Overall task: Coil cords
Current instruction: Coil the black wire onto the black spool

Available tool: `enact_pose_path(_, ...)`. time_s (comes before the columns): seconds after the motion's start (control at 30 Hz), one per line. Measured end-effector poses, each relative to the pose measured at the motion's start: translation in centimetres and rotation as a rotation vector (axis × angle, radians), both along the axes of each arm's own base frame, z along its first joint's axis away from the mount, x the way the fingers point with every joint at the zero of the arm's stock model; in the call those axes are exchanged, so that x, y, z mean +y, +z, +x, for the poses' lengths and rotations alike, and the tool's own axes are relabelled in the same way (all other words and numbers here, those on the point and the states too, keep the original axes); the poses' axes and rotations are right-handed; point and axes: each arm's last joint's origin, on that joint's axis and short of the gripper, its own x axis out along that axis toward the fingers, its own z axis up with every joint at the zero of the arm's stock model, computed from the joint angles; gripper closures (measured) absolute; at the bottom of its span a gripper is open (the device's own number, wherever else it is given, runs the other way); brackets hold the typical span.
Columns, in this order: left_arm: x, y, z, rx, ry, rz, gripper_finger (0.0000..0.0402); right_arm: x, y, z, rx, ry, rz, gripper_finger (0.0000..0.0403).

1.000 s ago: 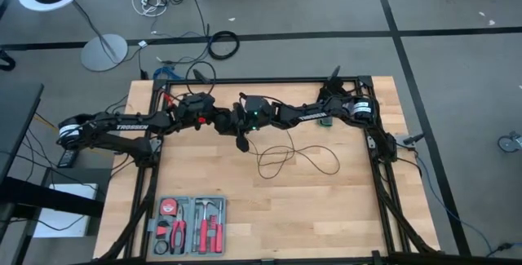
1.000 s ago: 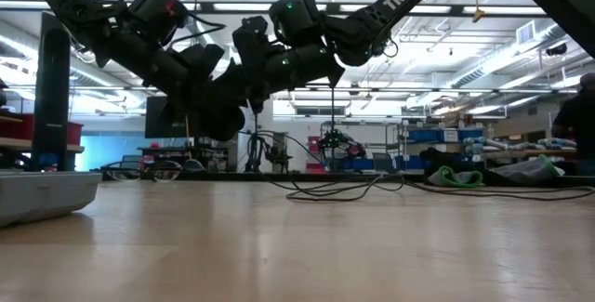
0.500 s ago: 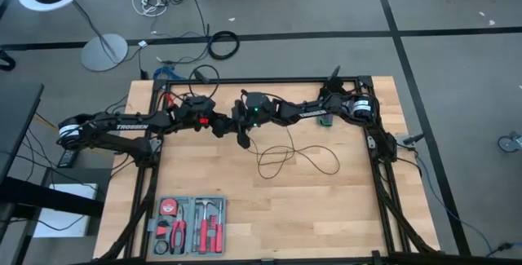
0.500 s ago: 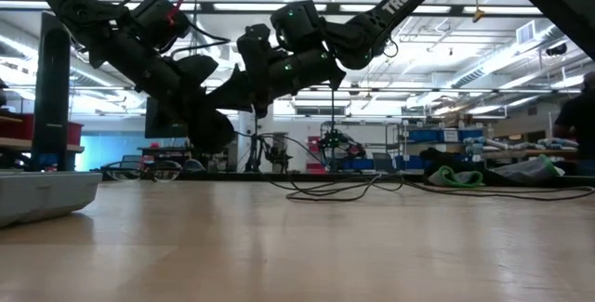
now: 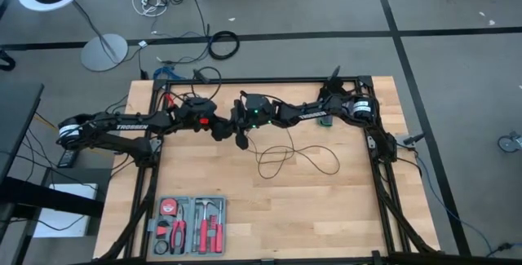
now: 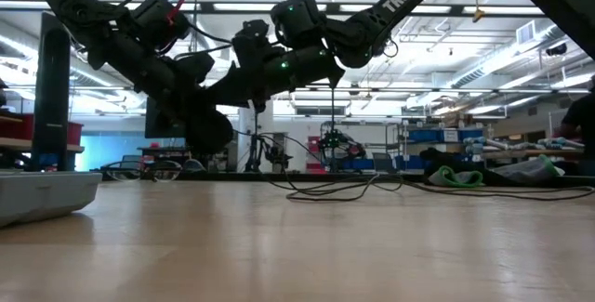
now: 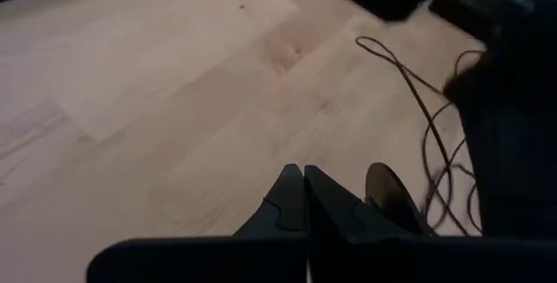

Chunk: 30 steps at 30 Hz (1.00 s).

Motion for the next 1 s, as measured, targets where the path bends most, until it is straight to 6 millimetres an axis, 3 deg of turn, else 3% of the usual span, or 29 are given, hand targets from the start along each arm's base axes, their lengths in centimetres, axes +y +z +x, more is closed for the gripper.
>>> enact_pose_path(0.33, -0.4, -0.3, -0.1, 0.053, -0.023, 0.001, 0.0401, -0.7, -0.2, -0.2, 0.028, -0.019, 0.031, 0.0403)
enact_pose_path(0.67, -0.5, -1.0, -0.7, 0.154, -0.018, 0.006, 0.0401, -0.9, -1.1, -0.5, 0.121, -0.144, 0.007, 0.0403)
enact_pose_path(1.0, -0.5, -1.3, -0.8, 0.188, -0.009, 0.038, 0.0401, -1.0, -2.4, -1.5, 0.331, -0.23, 0.027, 0.0388)
